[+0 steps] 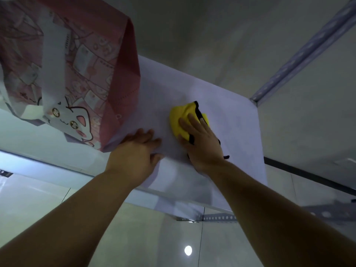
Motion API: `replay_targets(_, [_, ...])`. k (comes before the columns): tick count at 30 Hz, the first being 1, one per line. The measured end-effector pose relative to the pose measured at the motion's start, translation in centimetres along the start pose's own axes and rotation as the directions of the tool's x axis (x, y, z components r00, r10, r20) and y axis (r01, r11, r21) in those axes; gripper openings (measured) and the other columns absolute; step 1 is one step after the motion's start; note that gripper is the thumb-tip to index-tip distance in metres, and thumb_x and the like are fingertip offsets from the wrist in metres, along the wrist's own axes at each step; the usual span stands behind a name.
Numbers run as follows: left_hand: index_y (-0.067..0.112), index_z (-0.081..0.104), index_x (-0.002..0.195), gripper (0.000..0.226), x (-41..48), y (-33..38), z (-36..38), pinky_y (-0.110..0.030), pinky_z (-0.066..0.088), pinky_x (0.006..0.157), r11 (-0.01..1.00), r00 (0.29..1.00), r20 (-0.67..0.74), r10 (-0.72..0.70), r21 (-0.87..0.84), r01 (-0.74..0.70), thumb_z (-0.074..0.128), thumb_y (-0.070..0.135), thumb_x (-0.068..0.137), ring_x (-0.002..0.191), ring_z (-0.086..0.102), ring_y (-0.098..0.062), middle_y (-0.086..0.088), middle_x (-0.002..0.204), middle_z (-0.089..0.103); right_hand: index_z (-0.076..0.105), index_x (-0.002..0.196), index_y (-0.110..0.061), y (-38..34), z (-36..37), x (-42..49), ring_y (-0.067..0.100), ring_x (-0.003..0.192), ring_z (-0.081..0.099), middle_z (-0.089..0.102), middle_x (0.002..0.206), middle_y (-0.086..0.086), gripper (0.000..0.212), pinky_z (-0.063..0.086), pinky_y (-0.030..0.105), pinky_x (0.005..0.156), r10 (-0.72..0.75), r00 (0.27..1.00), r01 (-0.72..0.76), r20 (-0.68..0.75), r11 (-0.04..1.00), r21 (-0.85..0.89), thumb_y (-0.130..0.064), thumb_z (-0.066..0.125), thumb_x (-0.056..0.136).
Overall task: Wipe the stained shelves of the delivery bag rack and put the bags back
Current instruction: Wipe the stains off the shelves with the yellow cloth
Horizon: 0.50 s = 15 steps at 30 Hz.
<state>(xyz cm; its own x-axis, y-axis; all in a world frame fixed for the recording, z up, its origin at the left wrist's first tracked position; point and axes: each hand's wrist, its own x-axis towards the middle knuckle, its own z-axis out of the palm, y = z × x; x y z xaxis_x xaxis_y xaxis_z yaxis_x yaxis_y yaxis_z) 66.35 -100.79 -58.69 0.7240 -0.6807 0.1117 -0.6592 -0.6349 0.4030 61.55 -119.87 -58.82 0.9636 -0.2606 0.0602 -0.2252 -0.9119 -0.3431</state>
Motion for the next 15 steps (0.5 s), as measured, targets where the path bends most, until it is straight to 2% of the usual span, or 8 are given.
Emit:
replay_targets(2, [0.006,0.069,0.108,0.036,0.0,-0.1,0.0,-0.052,0.044,0.093,1.000,1.000,0.000,-0.002,-0.003,0.002,0.073,0.020,0.075,0.111,0.058,-0.041,-0.020,0.121,0.062,0.039,0.138,-0.038,2.5,-1.0,-1.9,0.017,0.144,0.011,0.021,0.155,-0.010,0.048,0.023,0.032,0.112,0.050,0.999,-0.050,0.006,0.999,0.002,-0.046,0.048,0.092])
replay_targets(6, [0.015,0.058,0.126,0.042,0.5,0.0,0.3,-0.042,0.029,0.108,0.998,0.998,0.046,-0.050,0.026,0.049,0.060,0.029,0.086,0.130,0.040,-0.030,-0.010,0.141,0.046,0.035,0.143,-0.028,7.7,-3.8,-3.7,0.026,0.144,0.010,0.013,0.157,0.000,0.050,0.017,0.039,0.114,0.343,0.939,-0.343,-0.013,0.938,-0.044,-0.034,0.046,0.095])
replay_targets(8, [0.013,0.060,0.123,0.040,0.5,0.2,0.5,-0.043,0.030,0.106,0.997,0.997,0.054,-0.055,0.049,0.053,0.060,0.026,0.085,0.128,0.041,-0.031,-0.012,0.139,0.048,0.030,0.145,-0.027,8.0,-4.0,-3.7,0.032,0.142,0.012,0.011,0.158,0.002,0.052,0.013,0.040,0.115,0.468,0.883,-0.469,-0.030,0.882,-0.052,-0.030,0.043,0.095])
replay_targets(10, [0.008,0.065,0.111,0.033,0.4,0.6,0.7,-0.048,0.036,0.099,0.997,0.998,0.036,-0.055,0.060,0.053,0.057,0.021,0.082,0.119,0.049,-0.036,-0.017,0.128,0.056,0.024,0.146,-0.034,6.3,-3.4,-3.5,0.032,0.142,0.010,0.008,0.158,-0.001,0.054,0.010,0.038,0.115,0.555,0.831,-0.556,-0.034,0.829,-0.061,-0.035,0.041,0.094])
replay_targets(12, [0.004,0.068,0.100,0.037,0.4,0.9,0.7,-0.050,0.040,0.092,0.997,0.998,0.025,-0.058,0.059,0.056,0.049,0.022,0.074,0.110,0.054,-0.040,-0.020,0.118,0.061,0.026,0.145,-0.036,4.3,-2.4,-4.4,0.031,0.142,0.013,0.012,0.158,-0.002,0.056,0.014,0.037,0.113,0.485,0.874,-0.487,-0.045,0.869,-0.086,-0.038,0.045,0.092])
replay_targets(15, [0.003,0.067,0.103,0.038,0.3,1.2,0.5,-0.051,0.038,0.094,0.996,0.998,0.018,-0.067,0.061,0.066,0.048,0.020,0.076,0.114,0.051,-0.041,-0.021,0.122,0.059,0.036,0.141,-0.035,3.4,-2.0,-7.5,0.026,0.142,0.017,0.022,0.155,-0.004,0.058,0.020,0.035,0.113,0.255,0.965,-0.258,-0.055,0.965,-0.051,-0.035,0.059,0.087])
